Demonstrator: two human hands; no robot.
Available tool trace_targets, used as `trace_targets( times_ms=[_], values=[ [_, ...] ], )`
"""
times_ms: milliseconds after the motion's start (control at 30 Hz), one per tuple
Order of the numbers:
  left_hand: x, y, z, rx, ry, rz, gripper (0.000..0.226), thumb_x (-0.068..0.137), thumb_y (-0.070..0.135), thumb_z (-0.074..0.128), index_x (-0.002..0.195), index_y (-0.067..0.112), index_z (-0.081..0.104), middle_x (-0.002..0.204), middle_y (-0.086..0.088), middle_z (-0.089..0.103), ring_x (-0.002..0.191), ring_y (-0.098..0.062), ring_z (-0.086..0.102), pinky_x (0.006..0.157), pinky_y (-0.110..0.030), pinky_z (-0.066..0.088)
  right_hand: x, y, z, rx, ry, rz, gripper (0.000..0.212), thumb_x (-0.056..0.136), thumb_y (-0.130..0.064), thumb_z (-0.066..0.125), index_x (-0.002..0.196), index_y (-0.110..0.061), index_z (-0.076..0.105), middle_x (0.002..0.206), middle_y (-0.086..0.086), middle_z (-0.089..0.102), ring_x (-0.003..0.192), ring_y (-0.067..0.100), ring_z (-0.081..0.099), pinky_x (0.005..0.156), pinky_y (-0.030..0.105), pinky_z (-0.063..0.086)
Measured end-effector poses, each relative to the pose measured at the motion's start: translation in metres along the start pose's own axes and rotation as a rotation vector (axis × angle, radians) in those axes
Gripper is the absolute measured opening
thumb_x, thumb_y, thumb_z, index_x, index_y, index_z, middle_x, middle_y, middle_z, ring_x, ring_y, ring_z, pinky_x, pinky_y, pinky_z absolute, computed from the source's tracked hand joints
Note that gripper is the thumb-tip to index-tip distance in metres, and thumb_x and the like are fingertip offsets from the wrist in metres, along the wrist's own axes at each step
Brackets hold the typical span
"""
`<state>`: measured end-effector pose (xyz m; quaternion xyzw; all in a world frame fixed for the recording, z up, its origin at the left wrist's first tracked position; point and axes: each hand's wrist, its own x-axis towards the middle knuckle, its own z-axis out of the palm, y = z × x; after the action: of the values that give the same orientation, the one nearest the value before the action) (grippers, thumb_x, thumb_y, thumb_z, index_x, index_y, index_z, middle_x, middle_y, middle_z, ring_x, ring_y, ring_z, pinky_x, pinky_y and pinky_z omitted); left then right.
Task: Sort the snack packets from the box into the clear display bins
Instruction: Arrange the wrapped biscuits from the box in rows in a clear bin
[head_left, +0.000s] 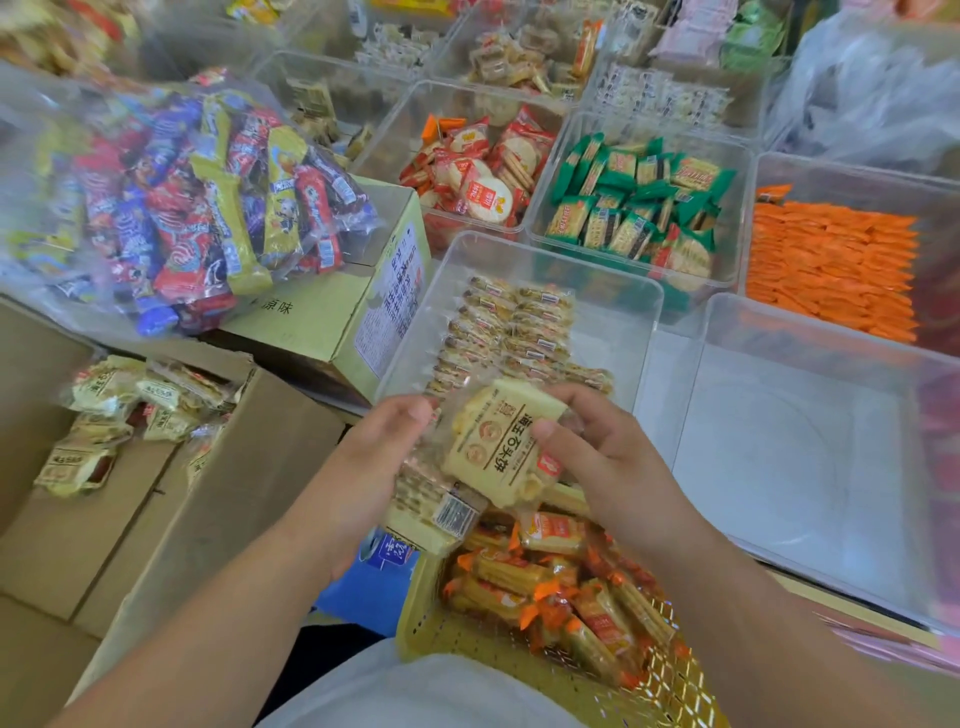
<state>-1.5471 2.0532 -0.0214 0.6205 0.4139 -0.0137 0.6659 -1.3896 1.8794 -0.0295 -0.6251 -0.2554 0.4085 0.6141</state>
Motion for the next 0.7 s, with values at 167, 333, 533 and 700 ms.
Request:
trace_targets(
  times_ms=[167,333,533,700],
  values=[
    [-0.003,-0.003,0.007,-0.043,-0.157,0.076,0.048,0.069,0.064,0.075,0.116,0.054,0.066,0.119,0.007,0.075,0.107,-0.02,0.074,0.095,-0.046,0.055,-0.004,-0.001,0.014,0.134,0.028,0.119,0.018,0.099,-0.02,0.065,0.112,-0.028,0.074,0.103,0.01,0.077,0.09,0.031,0.076,0.064,0.039,0.063],
    [0.0,-0.006,0.01,-0.182,-0.02,0.001,0.061,0.063,0.055,0.082,0.121,0.042,0.069,0.117,-0.002,0.077,0.112,-0.028,0.072,0.108,-0.058,0.047,-0.001,0.009,0.009,-0.07,0.055,0.039,0.038,0.095,-0.025,0.056,0.126,-0.046,0.062,0.121,-0.014,0.065,0.106,0.011,0.068,0.077,0.031,0.059],
    [0.005,-0.006,0.001,-0.305,-0.034,-0.11,0.05,0.076,0.041,0.077,0.123,0.026,0.072,0.119,-0.012,0.076,0.109,-0.035,0.072,0.101,-0.056,0.052,-0.002,0.01,-0.004,-0.901,-0.112,-0.543,0.074,0.08,0.013,0.065,0.141,-0.027,0.057,0.16,0.004,0.035,0.148,0.029,0.033,0.113,0.054,0.038],
    [0.013,-0.001,0.006,-0.258,-0.126,-0.152,0.05,0.073,0.052,0.083,0.114,0.023,0.078,0.117,-0.013,0.076,0.111,-0.036,0.072,0.102,-0.055,0.054,0.008,0.008,-0.01,-1.019,-0.183,-0.747,0.04,0.09,-0.012,0.067,0.129,-0.017,0.069,0.142,0.003,0.06,0.14,0.03,0.047,0.107,0.052,0.045]
  ],
)
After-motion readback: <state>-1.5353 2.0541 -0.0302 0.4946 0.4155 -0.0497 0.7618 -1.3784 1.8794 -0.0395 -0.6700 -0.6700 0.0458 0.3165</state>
